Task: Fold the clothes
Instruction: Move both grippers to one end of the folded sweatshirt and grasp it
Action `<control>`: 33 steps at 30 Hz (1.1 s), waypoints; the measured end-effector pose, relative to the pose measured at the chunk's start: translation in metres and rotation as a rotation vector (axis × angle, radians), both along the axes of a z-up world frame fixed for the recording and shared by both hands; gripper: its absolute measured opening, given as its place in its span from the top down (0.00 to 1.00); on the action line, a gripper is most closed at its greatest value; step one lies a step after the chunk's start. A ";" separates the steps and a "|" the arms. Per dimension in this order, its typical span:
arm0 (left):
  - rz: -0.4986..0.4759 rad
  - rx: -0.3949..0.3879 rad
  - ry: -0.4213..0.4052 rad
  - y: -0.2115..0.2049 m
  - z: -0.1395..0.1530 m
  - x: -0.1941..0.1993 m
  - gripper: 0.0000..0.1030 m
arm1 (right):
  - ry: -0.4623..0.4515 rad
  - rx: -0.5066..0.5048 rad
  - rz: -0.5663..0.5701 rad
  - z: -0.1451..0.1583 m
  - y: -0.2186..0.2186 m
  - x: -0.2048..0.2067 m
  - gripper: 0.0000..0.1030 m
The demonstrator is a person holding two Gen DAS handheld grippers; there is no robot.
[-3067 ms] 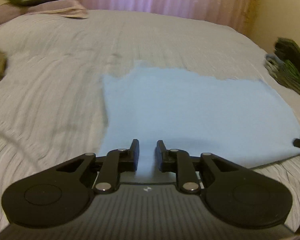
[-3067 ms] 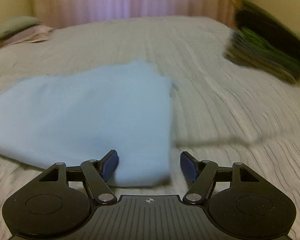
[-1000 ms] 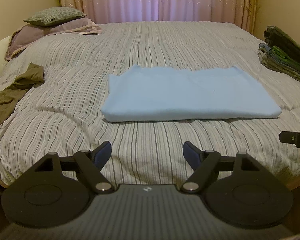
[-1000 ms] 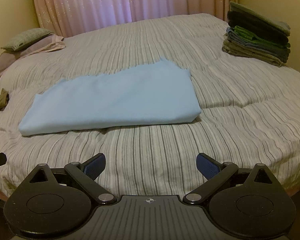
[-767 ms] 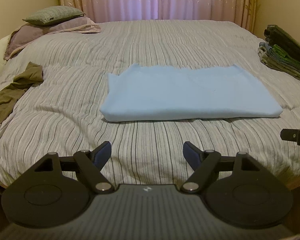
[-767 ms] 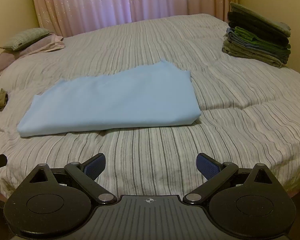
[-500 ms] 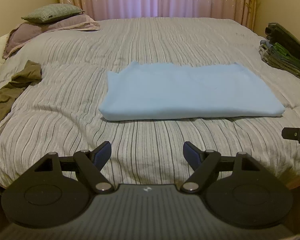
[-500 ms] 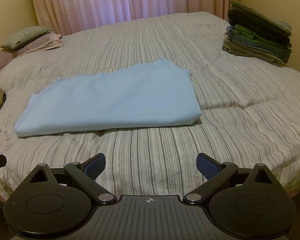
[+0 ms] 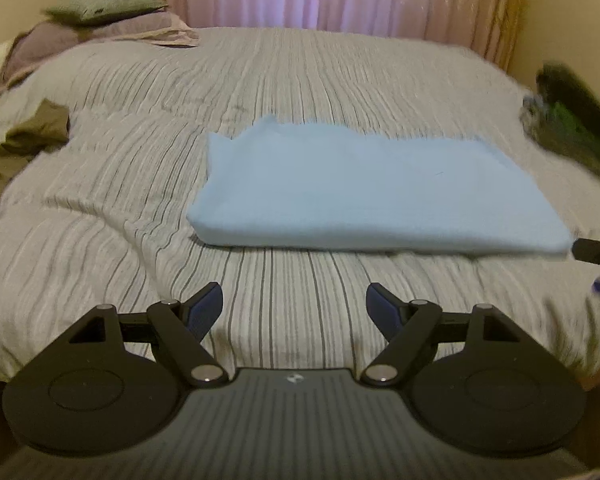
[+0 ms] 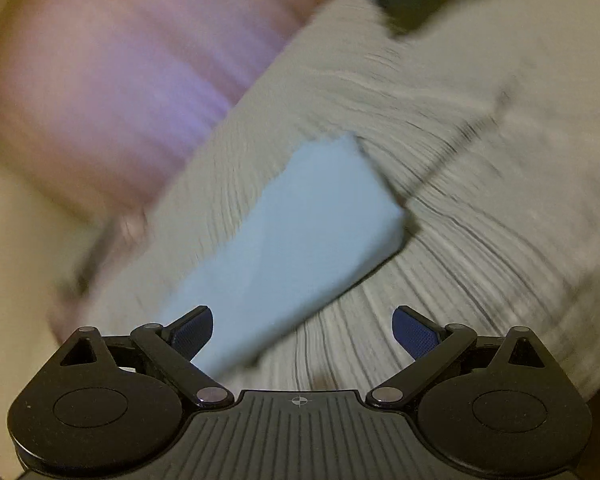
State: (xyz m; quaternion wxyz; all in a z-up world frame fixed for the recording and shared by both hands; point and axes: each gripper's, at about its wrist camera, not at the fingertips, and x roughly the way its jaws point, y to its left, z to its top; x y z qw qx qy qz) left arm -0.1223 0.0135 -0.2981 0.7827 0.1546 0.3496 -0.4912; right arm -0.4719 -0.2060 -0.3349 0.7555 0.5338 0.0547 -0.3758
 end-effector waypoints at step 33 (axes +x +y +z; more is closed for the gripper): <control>0.084 -0.194 0.402 -0.072 -0.067 0.130 0.52 | -0.268 0.228 -0.189 -0.042 -0.045 0.004 0.42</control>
